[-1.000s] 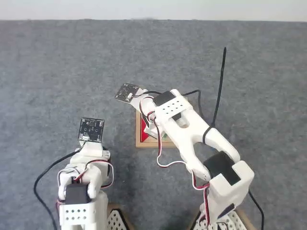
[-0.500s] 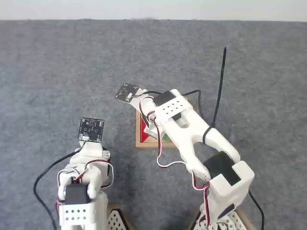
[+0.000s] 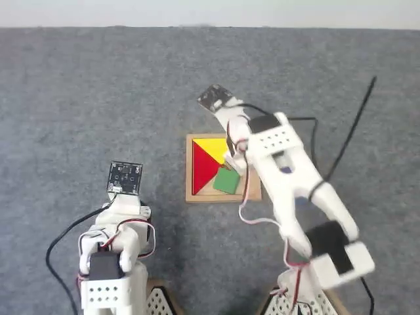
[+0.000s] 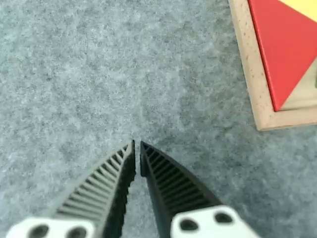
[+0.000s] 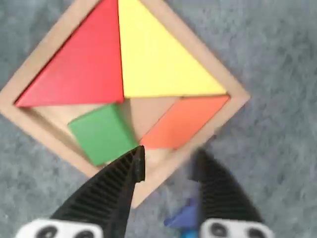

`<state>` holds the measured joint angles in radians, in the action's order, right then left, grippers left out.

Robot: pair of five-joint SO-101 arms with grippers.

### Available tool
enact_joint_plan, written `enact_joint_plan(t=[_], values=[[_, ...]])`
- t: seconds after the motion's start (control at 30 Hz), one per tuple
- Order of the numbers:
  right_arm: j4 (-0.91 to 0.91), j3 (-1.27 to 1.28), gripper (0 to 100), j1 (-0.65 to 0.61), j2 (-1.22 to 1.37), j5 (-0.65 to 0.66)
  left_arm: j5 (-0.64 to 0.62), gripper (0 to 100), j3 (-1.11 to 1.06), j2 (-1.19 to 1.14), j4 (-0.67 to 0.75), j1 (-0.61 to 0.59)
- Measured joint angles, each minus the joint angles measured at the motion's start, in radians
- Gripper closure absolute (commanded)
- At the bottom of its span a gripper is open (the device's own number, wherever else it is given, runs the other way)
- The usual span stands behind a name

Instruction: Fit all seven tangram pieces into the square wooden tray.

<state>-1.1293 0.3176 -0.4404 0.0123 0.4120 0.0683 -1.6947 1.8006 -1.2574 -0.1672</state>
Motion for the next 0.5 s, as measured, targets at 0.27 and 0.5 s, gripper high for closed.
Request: enact_joint_plan(t=[0.27,0.5], values=[[0.252,0.351,97.5,0.002,-0.068,0.000,0.000,98,0.000,0.000,0.000,0.000],[0.282,0.358,97.5,-0.034,-0.063,0.000,0.000,98,0.000,0.000,0.000,0.000]])
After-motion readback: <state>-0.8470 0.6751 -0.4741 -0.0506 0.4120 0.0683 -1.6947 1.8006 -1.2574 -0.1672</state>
